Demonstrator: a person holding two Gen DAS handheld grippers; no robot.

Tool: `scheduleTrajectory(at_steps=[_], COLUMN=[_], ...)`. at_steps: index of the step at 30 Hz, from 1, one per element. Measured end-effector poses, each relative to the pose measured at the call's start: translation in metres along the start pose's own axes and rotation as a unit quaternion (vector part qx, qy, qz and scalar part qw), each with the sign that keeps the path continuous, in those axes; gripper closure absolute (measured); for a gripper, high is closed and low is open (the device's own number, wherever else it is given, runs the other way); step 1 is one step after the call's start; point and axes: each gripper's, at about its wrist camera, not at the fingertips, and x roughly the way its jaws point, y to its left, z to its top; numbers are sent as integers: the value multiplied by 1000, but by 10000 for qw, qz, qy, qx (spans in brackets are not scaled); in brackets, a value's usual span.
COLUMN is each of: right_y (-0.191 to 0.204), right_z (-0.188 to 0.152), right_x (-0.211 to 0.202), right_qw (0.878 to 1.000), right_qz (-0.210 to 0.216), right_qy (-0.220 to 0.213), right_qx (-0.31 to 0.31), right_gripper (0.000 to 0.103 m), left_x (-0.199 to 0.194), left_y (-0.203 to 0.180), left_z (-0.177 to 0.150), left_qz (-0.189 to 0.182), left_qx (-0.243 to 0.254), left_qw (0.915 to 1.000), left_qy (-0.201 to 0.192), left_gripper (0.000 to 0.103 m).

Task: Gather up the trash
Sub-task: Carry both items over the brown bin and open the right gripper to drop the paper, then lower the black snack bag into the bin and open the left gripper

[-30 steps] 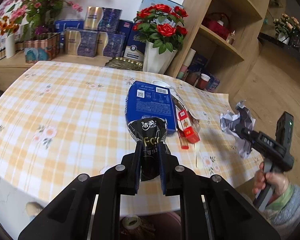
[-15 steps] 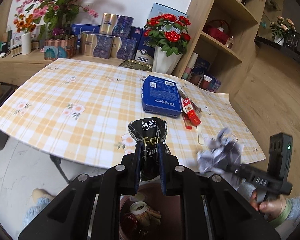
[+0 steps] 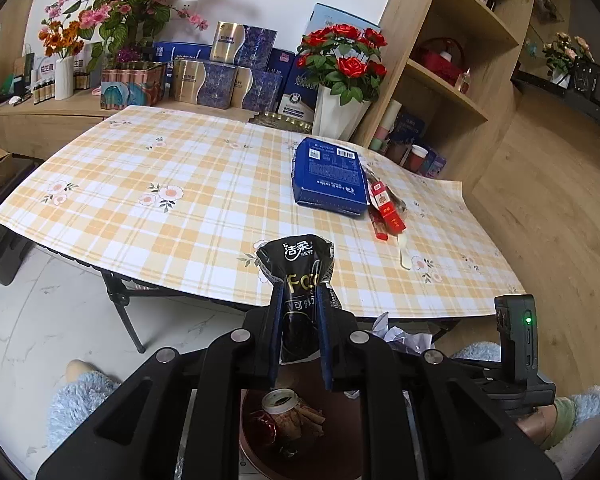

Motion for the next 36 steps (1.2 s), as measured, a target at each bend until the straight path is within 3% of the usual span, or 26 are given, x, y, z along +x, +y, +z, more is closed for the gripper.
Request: scheduleTrajectory(at_steps=[4,9,12,15,17,21,28,36], right_y=[-7,-14,-20,-23,-21,-25,-39,-40], right_z=[-2,0,2,6,7,4,3,0], right_x=[4,-2,-14,-37,-54,-67,-61,-58], right_qw=[9999,9998,9985,9917,9802,9579,9499,9490], right_qz=[25,13,-192,-535,-1039,-1818,-2260,-2330], right_qy=[105,-78,-426,-1152,-1683,-2213,-2158,-2120], right_qx=[121,197,288,196,-6,-217,2,113], right_gripper=[32,16,11,7,6,6,6,6], left_x=[6,14,19,27,33,52,82,95], left_y=[0,-1,-2,-8,-13,-26,-33,-32], left_z=[-3,-6,-8,-12,-16,-29,-54,-63], left_qz=[-3,-38,-87,-180,-267,-396,-598,-670], left_qx=[-5,25,105,308,495,964,1148,1161], left_qw=[10000,9999,9997,9990,9978,9935,9864,9817], left_qy=[74,155,218,282,342,463,1015,1354], left_gripper=[88,87,87,87,87,87,86,84])
